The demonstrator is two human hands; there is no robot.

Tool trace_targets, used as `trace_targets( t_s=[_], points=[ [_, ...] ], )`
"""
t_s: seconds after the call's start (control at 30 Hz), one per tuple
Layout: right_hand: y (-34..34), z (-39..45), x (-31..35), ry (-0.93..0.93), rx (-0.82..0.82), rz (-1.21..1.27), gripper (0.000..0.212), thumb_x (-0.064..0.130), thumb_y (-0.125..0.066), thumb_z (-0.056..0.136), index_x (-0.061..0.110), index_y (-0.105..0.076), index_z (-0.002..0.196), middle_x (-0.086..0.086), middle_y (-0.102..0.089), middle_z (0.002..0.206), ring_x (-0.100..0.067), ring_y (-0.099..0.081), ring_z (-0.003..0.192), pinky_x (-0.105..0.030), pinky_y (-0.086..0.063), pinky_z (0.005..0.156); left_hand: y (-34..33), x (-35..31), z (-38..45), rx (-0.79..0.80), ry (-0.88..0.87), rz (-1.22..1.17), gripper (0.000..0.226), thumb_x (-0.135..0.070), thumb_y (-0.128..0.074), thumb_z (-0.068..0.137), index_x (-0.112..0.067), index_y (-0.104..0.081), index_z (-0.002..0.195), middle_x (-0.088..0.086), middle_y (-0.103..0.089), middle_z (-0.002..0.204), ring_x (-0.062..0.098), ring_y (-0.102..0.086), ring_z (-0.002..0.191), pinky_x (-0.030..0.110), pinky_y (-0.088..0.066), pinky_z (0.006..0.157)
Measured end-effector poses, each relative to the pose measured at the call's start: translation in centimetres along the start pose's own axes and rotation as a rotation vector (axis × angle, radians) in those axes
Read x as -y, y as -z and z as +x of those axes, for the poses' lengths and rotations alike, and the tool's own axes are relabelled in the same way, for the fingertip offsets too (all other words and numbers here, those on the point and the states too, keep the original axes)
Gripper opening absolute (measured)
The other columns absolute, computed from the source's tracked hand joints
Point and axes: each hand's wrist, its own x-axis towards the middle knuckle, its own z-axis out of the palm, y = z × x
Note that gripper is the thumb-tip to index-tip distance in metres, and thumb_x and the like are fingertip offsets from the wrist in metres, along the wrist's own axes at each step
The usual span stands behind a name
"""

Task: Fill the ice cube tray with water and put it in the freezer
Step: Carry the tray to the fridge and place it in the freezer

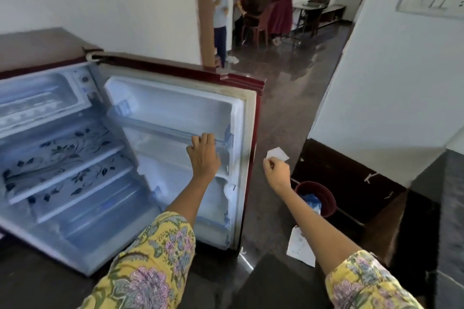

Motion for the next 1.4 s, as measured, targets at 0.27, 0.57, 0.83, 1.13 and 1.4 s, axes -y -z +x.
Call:
trace_targets(
  t_s=[0.27, 0.57, 0.83, 1.13, 1.4],
  points=[
    [-1.5, 1.8, 2.1, 0.154, 0.289, -0.045, 0.042, 0.030, -0.066, 0.083, 0.003, -0.056, 0.115, -0.008, -0.062, 0.092, -0.020, -0.058, 0.086, -0.031, -0.045, 0.079, 2.1, 7.2, -8.1, -0.249, 0.214, -0.034, 0.053, 0.018, -0.059, 0.062, -0.012, -0.060, 0.106, 0.008, -0.049, 0.139, 0.034, -0.050, 0.114, 0.043, -0.046, 0.086],
    [-8.7, -6.1, 13.5, 0.824, 0.602, 0.025, 0.024, 0.033, -0.066, 0.072, 0.010, -0.057, 0.072, 0.007, -0.047, 0.054, -0.016, -0.047, 0.051, -0.025, -0.034, 0.053, 8.6, 21.4, -15.0, -0.254, 0.347, 0.014, 0.075, 0.015, -0.046, 0.074, -0.004, -0.034, 0.145, 0.020, -0.046, 0.139, 0.041, -0.046, 0.117, 0.049, -0.040, 0.096],
    [-19.5, -16.0, 22.5, 0.825, 0.747, 0.147, 0.031, 0.040, -0.066, 0.070, 0.011, -0.056, 0.072, -0.001, -0.061, 0.063, -0.021, -0.062, 0.062, -0.025, -0.041, 0.056, 9.9, 29.9, -22.7, -0.233, 0.713, -0.221, 0.067, -0.001, -0.051, 0.087, -0.009, -0.024, 0.147, 0.021, -0.064, 0.109, 0.039, -0.063, 0.100, 0.040, -0.050, 0.080],
    [-30.9, -22.6, 34.3, 0.787, 0.710, 0.124, 0.039, 0.035, -0.068, 0.074, -0.001, -0.055, 0.079, -0.017, -0.064, 0.076, -0.033, -0.061, 0.071, -0.035, -0.047, 0.062, 11.5, 41.1, -21.0, -0.083, 0.784, -0.093, 0.090, -0.020, -0.063, 0.079, -0.019, -0.008, 0.150, 0.006, -0.045, 0.141, 0.034, -0.048, 0.125, 0.050, -0.045, 0.097],
    [-39.1, -23.5, 41.3, 0.722, 0.648, 0.066, 0.038, 0.036, -0.065, 0.078, 0.000, -0.054, 0.082, -0.017, -0.061, 0.080, -0.032, -0.061, 0.073, -0.039, -0.050, 0.062, 15.7, 49.6, -14.6, 0.152, 0.854, -0.013, 0.092, -0.008, -0.062, 0.082, -0.011, -0.002, 0.151, 0.011, -0.038, 0.143, 0.037, -0.028, 0.132, 0.054, -0.043, 0.097]
  ],
)
